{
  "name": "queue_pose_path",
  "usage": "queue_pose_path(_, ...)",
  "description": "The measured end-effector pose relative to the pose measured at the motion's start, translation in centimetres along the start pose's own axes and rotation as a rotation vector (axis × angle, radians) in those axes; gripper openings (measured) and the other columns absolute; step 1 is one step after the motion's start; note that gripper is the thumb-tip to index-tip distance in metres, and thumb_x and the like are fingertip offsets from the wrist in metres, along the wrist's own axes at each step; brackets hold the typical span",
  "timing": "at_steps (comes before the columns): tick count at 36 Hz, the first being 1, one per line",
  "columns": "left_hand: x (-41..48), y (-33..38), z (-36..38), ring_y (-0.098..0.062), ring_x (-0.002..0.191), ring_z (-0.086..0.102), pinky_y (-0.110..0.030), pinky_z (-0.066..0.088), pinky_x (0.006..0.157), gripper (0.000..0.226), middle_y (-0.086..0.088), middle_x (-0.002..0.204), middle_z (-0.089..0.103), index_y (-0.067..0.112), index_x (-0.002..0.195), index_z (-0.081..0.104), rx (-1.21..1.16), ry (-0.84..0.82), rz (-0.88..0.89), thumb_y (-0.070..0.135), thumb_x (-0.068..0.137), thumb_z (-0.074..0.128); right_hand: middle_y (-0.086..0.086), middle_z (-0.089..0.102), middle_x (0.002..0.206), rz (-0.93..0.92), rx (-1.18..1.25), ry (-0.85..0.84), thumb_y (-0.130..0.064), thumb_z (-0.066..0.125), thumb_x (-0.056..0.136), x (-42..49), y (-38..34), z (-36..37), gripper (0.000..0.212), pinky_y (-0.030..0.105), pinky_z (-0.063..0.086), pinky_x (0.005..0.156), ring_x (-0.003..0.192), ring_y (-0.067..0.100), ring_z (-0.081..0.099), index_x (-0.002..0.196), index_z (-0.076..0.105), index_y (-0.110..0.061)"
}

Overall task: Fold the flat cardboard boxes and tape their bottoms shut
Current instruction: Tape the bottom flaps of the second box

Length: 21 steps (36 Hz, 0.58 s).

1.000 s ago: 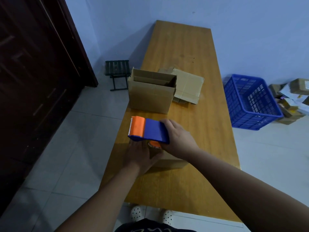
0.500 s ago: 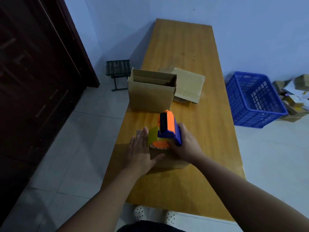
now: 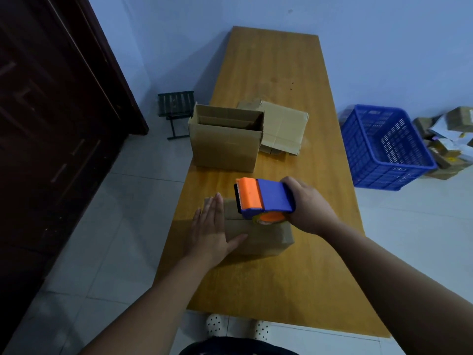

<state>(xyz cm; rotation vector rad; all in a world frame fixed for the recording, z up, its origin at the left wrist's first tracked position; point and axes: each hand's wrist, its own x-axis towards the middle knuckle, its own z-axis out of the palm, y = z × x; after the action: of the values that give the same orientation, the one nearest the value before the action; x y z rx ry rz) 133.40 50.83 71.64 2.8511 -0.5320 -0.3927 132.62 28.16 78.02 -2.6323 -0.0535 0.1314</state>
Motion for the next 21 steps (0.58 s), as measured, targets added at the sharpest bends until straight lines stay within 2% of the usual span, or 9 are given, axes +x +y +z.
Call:
queue_pose_path(3,0.1,0.1,0.0,-0.014,0.145,-0.017,-0.029,-0.013,0.112,0.107,-0.001,0.160,-0.017,0.014,0.147,-0.026,-0.030,0.023,-0.001,0.074,0.083,0.035,-0.012,0.051,0.103,0.003,0.009,-0.018,-0.027,0.073,0.083,-0.5,0.7,-0.3,0.045,0.021,0.048,0.074,0.091,0.005,0.053,0.117,0.044,-0.026)
queue_pose_path(8,0.3,-0.1,0.1,-0.015,0.146,-0.014,-0.031,-0.012,0.113,0.109,-0.002,0.160,-0.014,0.014,0.147,-0.025,-0.034,0.019,0.001,0.076,0.081,0.036,-0.014,0.056,0.096,0.047,0.189,0.004,-0.022,0.071,0.085,-1.1,1.6,0.5,0.037,0.015,0.044,0.068,0.086,0.002,0.057,0.112,0.047,-0.025)
queue_pose_path(12,0.5,-0.2,0.0,-0.017,0.146,-0.015,-0.037,-0.008,0.117,0.124,-0.003,0.160,-0.015,0.015,0.147,-0.025,-0.049,-0.031,-0.019,0.086,0.063,0.031,-0.009,0.060,0.097,0.130,0.286,0.059,-0.019,0.068,0.087,-1.9,2.2,1.9,0.036,0.029,0.053,0.072,0.087,0.009,0.060,0.117,0.047,-0.021)
queue_pose_path(16,0.9,-0.3,-0.1,-0.018,0.145,-0.017,-0.039,-0.006,0.118,0.138,-0.001,0.159,-0.019,0.018,0.145,-0.030,-0.101,-0.071,-0.034,0.079,0.060,0.060,-0.013,0.058,0.097,0.136,0.335,0.085,-0.020,0.067,0.088,-2.1,2.0,2.4,0.038,0.023,0.051,0.073,0.089,0.006,0.060,0.120,0.046,-0.023)
queue_pose_path(21,0.8,0.1,0.0,-0.018,0.147,-0.011,-0.035,0.001,0.118,0.138,0.000,0.160,-0.014,0.019,0.148,-0.024,-0.156,-0.018,-0.047,0.070,0.062,0.070,-0.008,0.060,0.103,0.118,0.327,0.036,-0.019,0.068,0.088,-1.7,2.4,1.6,0.040,0.024,0.051,0.075,0.092,0.009,0.060,0.121,0.047,-0.023)
